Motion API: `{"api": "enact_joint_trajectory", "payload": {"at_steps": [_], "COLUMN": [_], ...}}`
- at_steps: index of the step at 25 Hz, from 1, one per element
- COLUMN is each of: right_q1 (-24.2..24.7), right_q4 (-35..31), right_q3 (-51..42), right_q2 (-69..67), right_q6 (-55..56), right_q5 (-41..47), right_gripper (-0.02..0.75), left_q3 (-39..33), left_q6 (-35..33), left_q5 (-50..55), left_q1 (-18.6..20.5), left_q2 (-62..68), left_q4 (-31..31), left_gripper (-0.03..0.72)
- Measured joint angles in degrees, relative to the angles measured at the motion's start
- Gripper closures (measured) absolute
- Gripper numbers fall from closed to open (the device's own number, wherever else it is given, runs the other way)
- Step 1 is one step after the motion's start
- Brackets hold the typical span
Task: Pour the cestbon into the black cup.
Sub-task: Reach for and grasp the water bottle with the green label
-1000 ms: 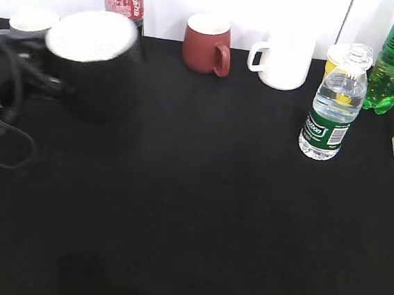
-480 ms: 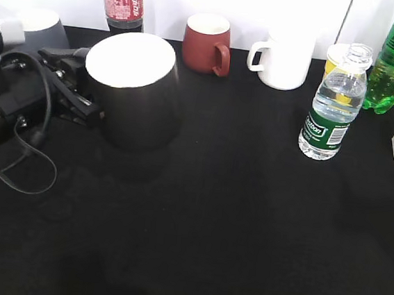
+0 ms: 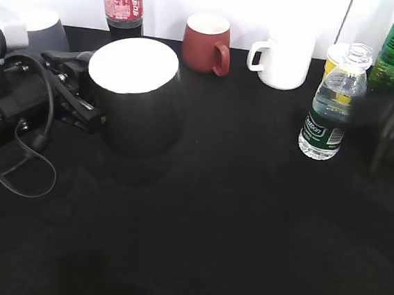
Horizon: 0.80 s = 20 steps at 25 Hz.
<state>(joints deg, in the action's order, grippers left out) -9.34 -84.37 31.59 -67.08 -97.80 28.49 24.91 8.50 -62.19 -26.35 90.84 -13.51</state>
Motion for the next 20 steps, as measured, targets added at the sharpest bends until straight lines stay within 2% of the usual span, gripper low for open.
{"api": "enact_joint_trajectory", "payload": {"at_steps": [1,3,4,6,7,8,11,14,15,18,20], "right_q1": [0.00,0.00,0.00,0.00,0.00,0.00,-1.49,-14.07,-15.62,-15.99,-15.99], "right_q4": [9.81,22.45,30.31,50.33,57.17,59.79,57.18,62.04,62.63,65.34,71.59], "right_q3": [0.00,0.00,0.00,0.00,-0.43,-3.95,-13.49,-13.95,-14.11,-15.05,-15.05], "right_q2": [-2.78,-6.37,-6.59,-6.59,-6.59,-6.59,-6.54,-6.86,-8.76,-17.35,-23.12], "right_q6": [8.54,24.74,35.20,61.07,71.53,78.93,81.96,82.13,83.66,87.75,92.60], "right_q5": [1.21,1.33,0.00,-2.21,-4.18,-12.56,-33.07,-52.70,-59.30,-73.21,-81.99], "right_gripper": [0.146,0.146,0.146,0.146,0.146,0.146,0.146,0.146,0.146,0.146,0.137], "left_q3": [0.00,0.00,0.00,0.00,0.00,0.00,0.00,0.00,0.00,0.00,0.00], "left_q6": [0.00,0.00,0.00,0.00,0.00,0.00,0.00,0.00,0.00,0.00,0.00], "left_q5": [0.00,0.00,0.00,0.00,0.00,0.00,0.00,0.79,0.85,0.85,0.85], "left_q1": [0.00,0.00,0.00,0.00,0.00,0.00,0.00,0.00,0.00,0.00,0.00], "left_q2": [0.00,0.00,0.00,0.00,0.00,0.00,0.00,0.00,0.00,0.00,0.00], "left_q4": [-0.07,-0.24,-0.27,-0.31,-0.31,-0.31,-0.41,-0.88,-0.95,-2.27,-2.40], "left_gripper": [0.624,0.624,0.624,0.624,0.624,0.624,0.624,0.624,0.624,0.624,0.624]}}
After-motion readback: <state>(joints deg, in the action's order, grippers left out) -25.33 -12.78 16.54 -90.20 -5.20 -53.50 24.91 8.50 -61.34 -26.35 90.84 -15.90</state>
